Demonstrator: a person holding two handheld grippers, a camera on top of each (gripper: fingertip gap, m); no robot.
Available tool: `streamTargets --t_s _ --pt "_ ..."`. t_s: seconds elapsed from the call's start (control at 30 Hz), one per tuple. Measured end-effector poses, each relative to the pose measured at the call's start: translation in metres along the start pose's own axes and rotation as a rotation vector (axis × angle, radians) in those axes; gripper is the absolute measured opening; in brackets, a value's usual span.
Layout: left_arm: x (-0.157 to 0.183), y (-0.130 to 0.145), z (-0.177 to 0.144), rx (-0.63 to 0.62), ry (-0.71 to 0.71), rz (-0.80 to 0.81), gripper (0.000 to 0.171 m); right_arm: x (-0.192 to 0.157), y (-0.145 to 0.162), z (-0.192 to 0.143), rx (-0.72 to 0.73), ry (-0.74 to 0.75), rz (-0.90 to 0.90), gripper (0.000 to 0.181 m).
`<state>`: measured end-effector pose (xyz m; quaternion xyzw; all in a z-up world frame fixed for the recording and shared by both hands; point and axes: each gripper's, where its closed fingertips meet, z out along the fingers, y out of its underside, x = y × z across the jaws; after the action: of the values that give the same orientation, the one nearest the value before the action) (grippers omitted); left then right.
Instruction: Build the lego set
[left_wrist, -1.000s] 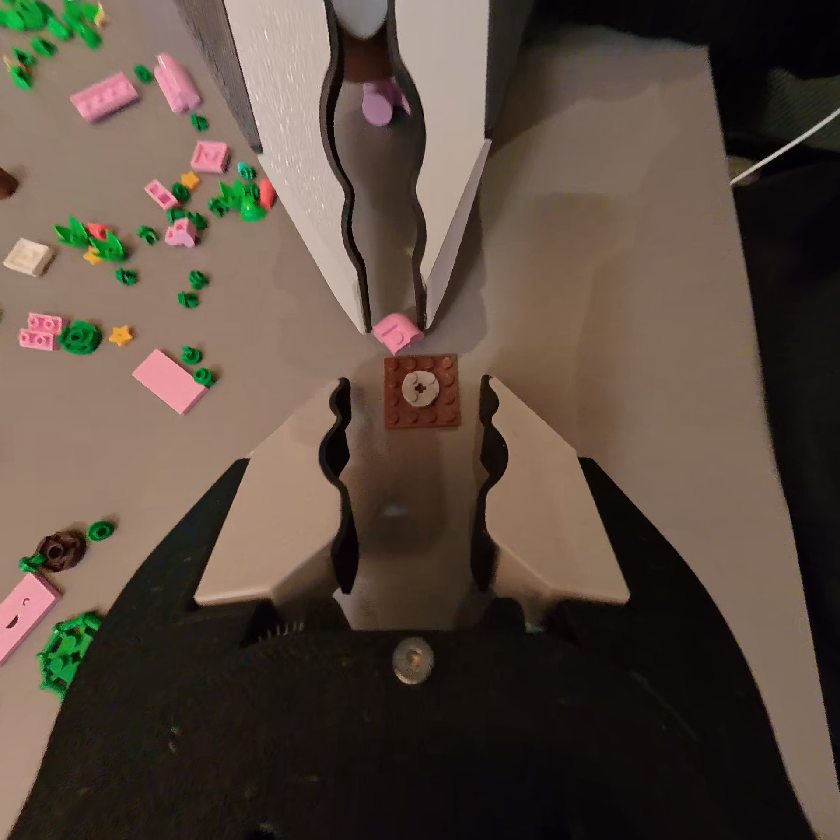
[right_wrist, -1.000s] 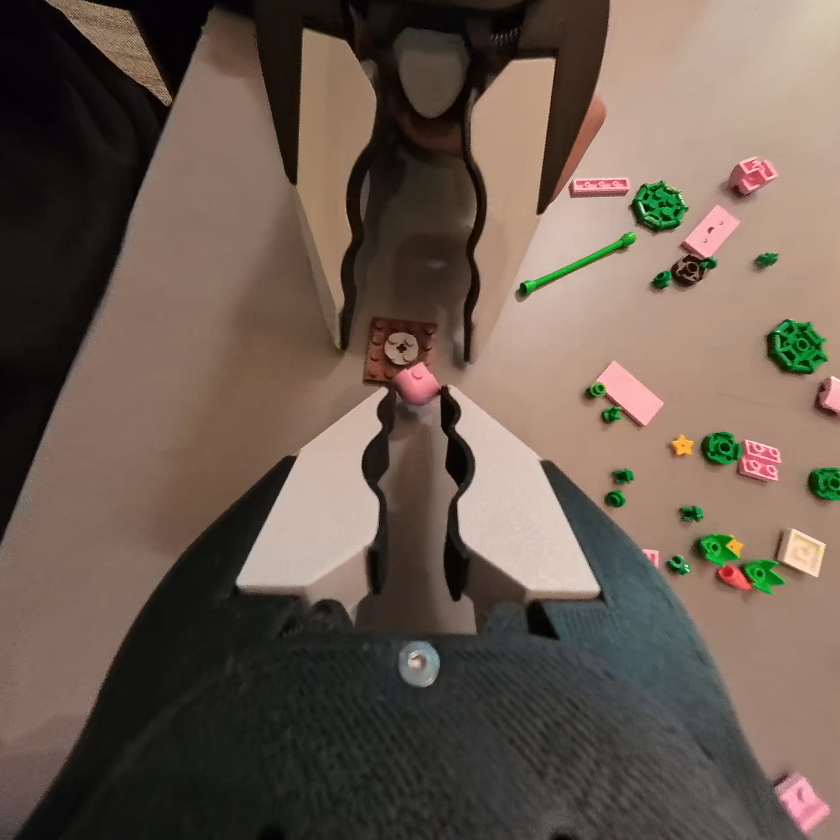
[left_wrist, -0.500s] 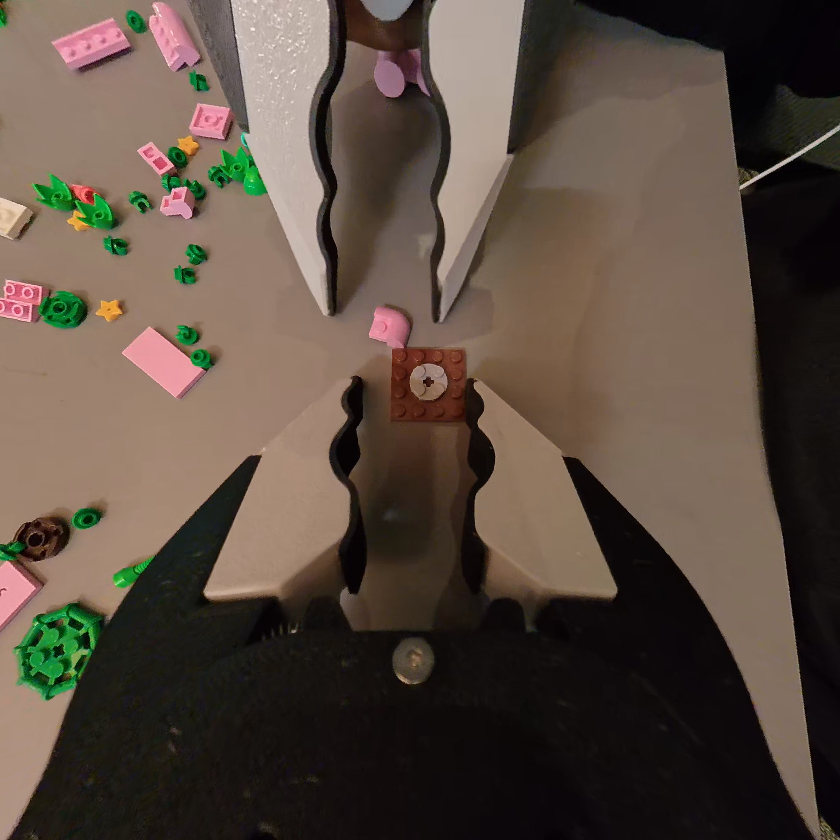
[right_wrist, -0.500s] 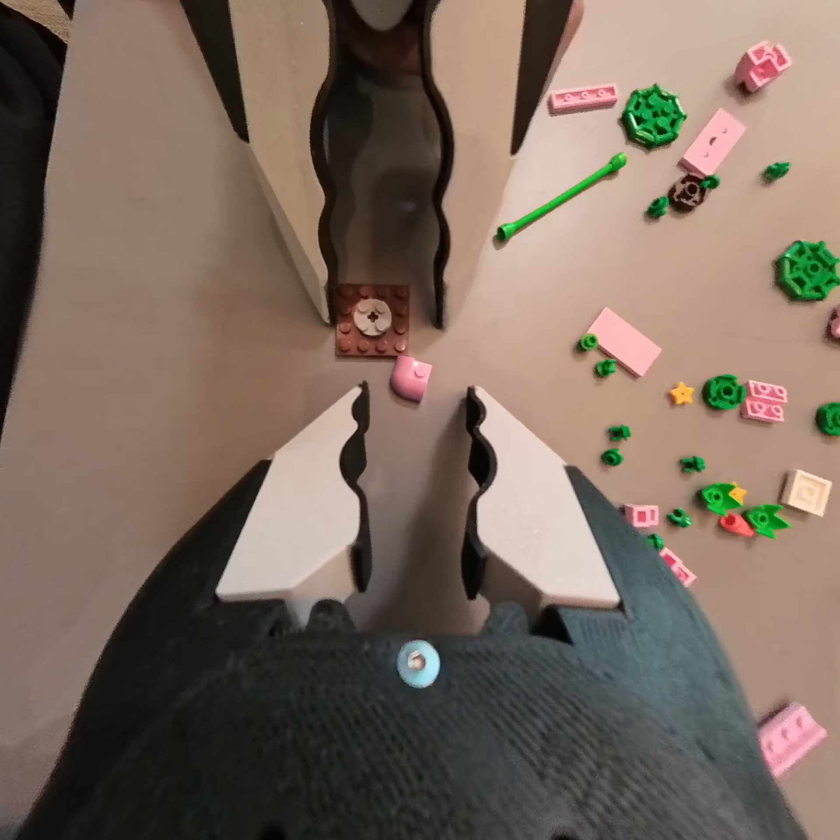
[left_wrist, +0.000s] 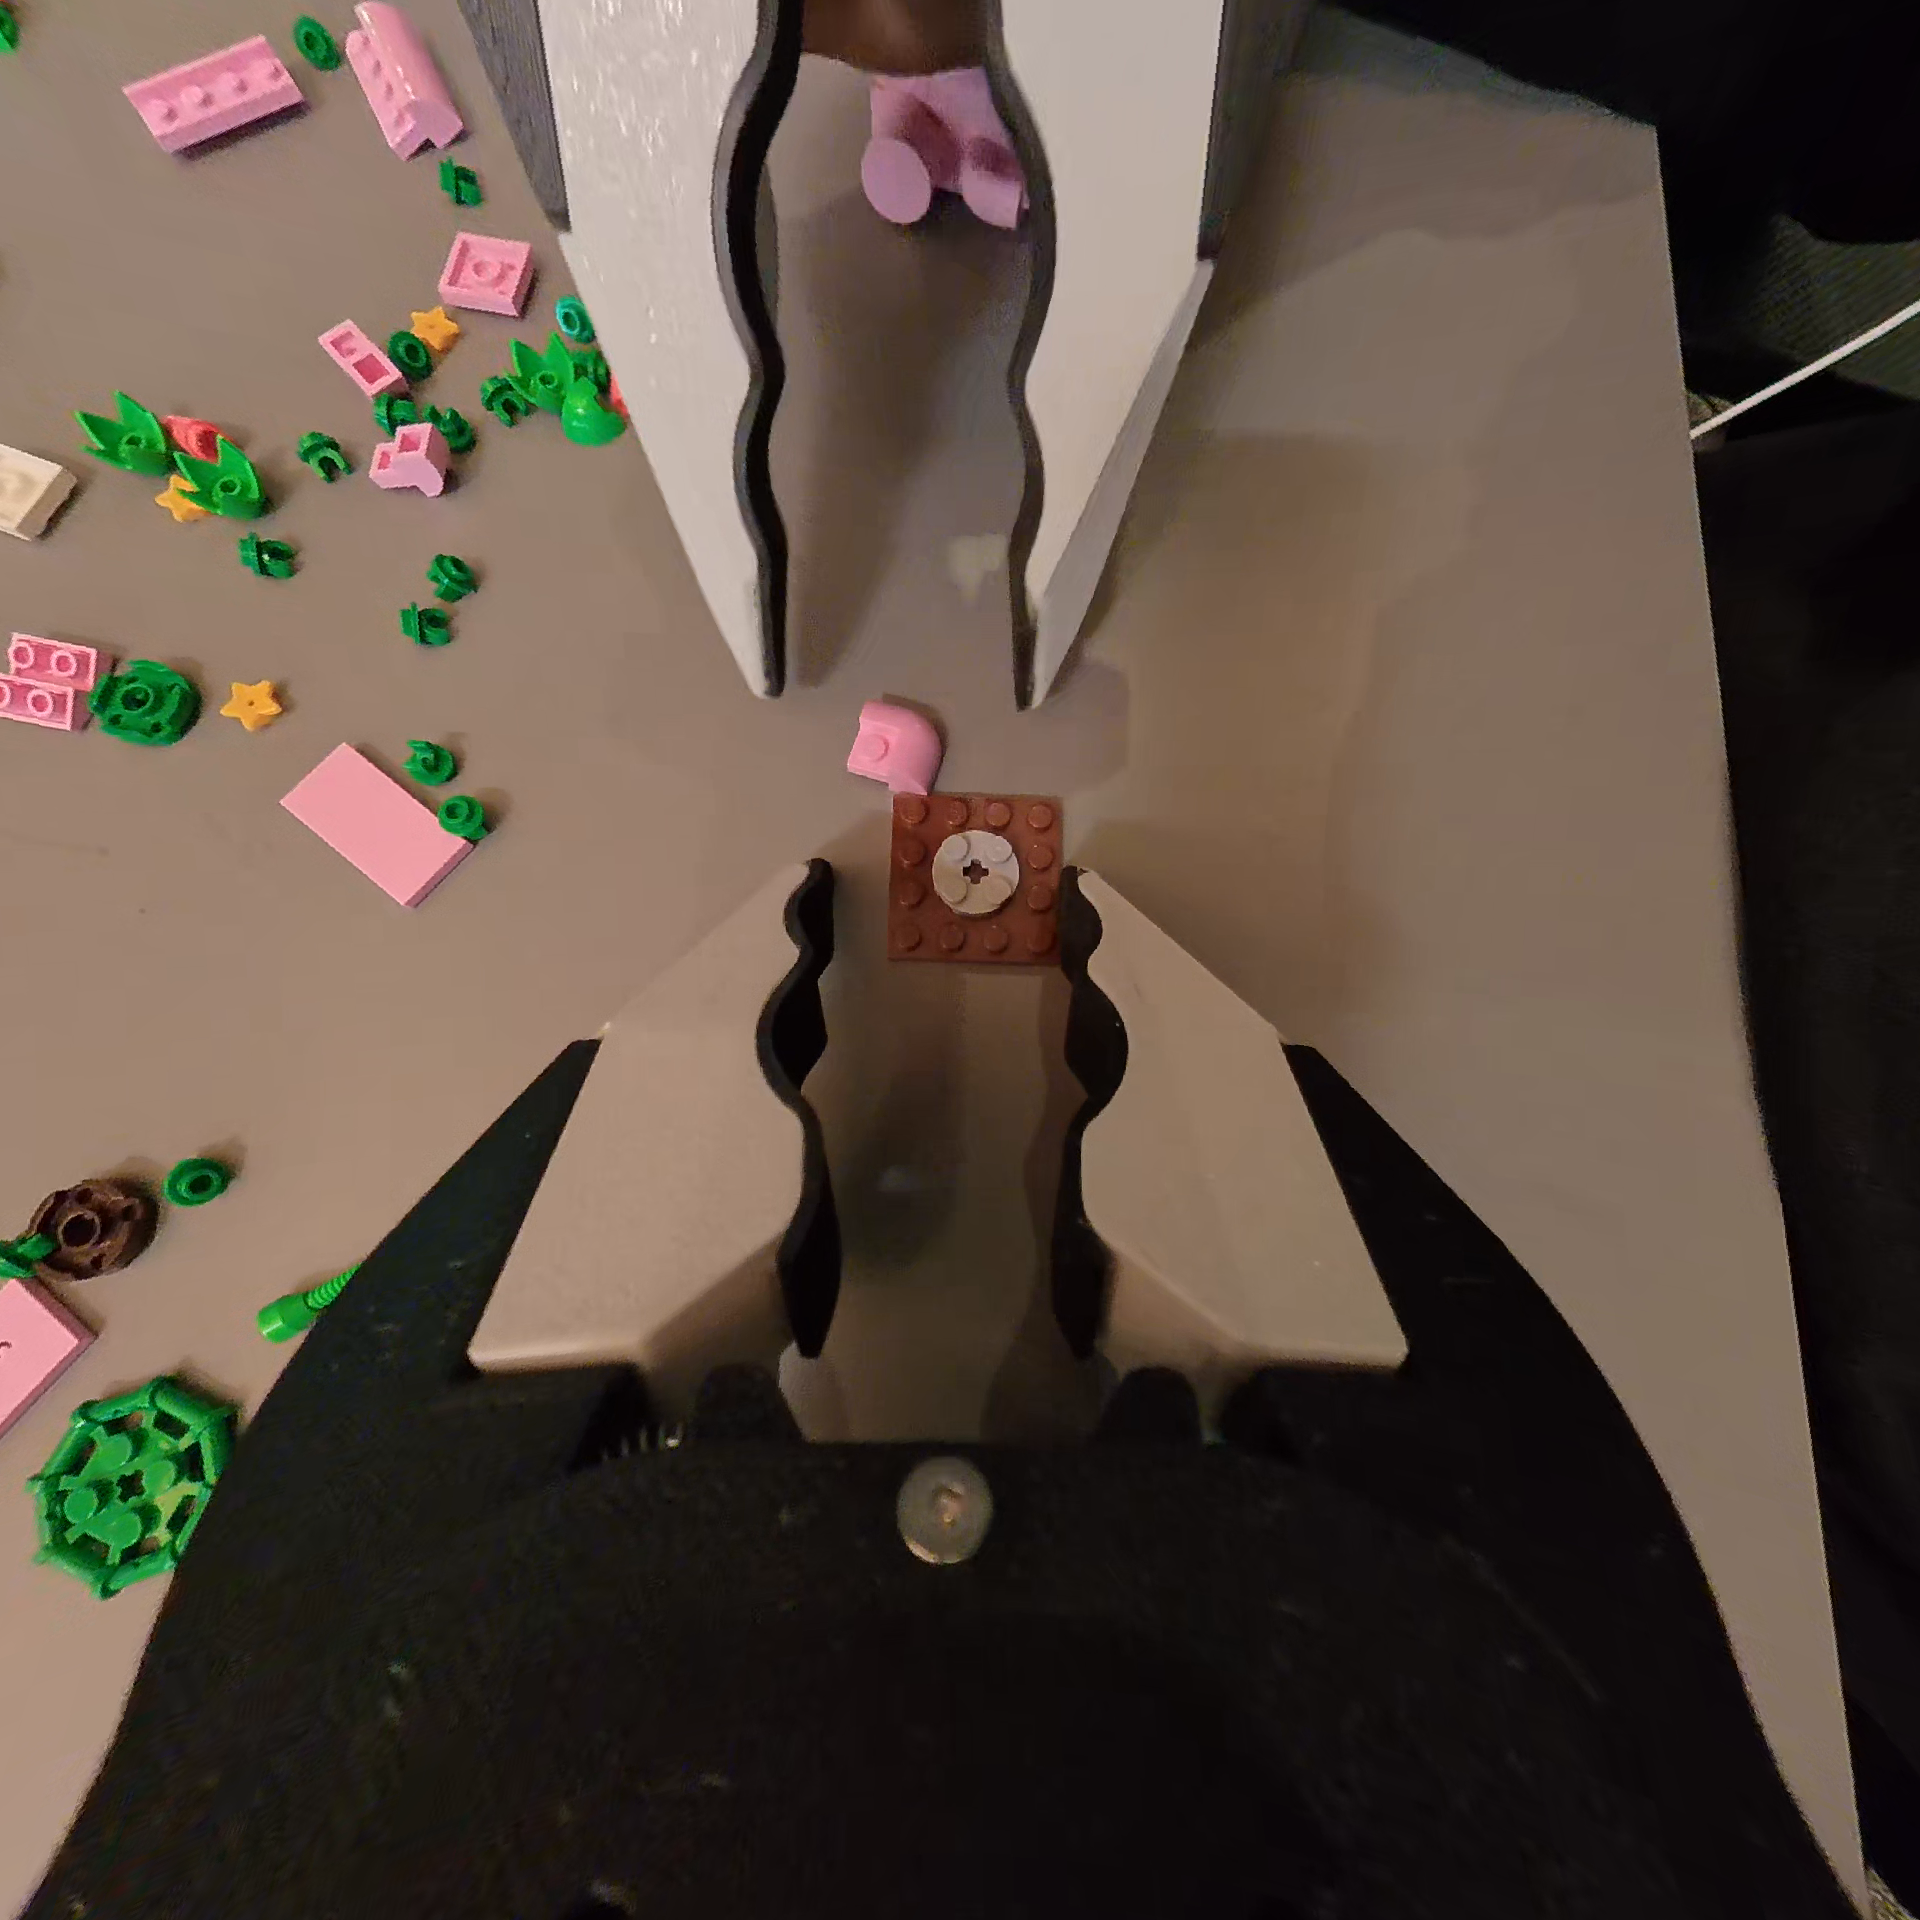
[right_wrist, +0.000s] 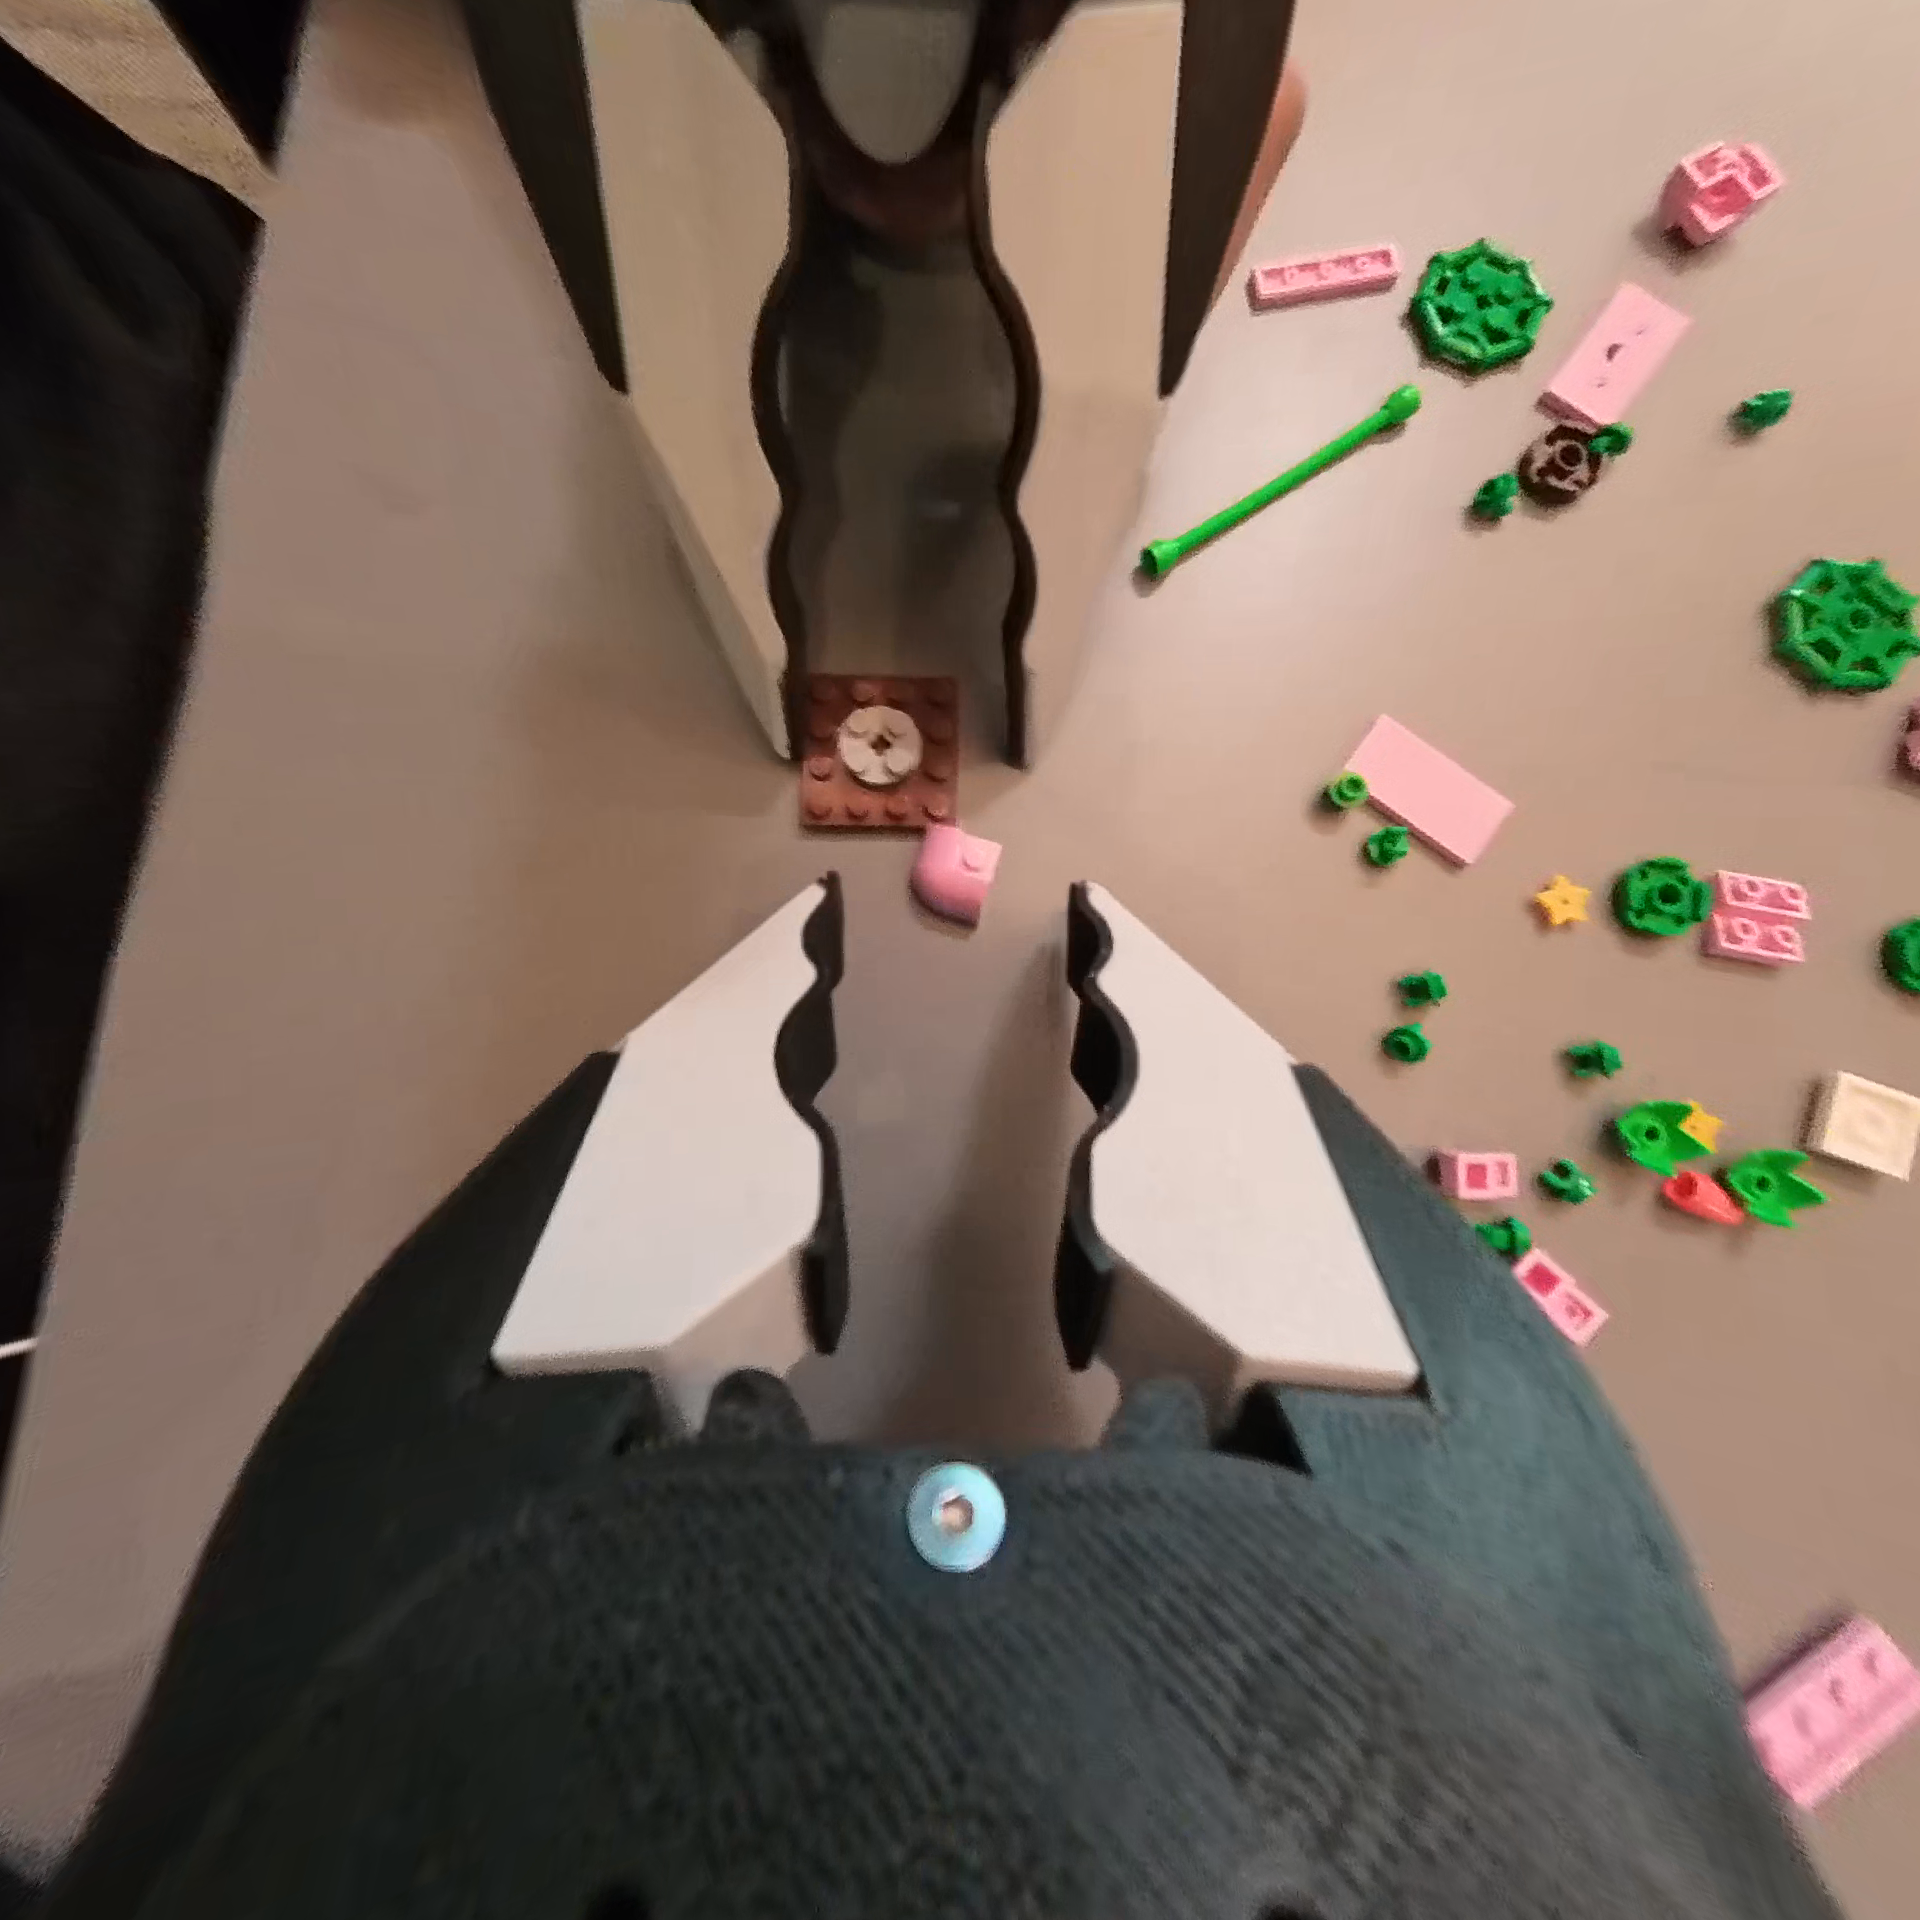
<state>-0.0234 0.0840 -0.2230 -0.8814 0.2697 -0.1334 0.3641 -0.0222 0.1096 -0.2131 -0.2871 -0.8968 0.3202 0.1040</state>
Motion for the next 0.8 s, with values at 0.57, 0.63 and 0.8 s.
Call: streamTargets --t_s 0.57,0.63,0.8 --pt "0.0 0.0 0.0 0.002 0.005 -0.009 0.04 0.013 -0.007 0.003 0.039 0.026 0.116 0.04" --pt "0.0 0.0 0.0 0.001 0.004 -0.007 0.04 0.016 -0.005 0.007 0.019 0.039 0.138 0.04" --pt "0.0 0.0 0.0 0.001 0.003 -0.006 0.04 0.017 -0.003 0.011 -0.003 0.035 0.156 0.028"
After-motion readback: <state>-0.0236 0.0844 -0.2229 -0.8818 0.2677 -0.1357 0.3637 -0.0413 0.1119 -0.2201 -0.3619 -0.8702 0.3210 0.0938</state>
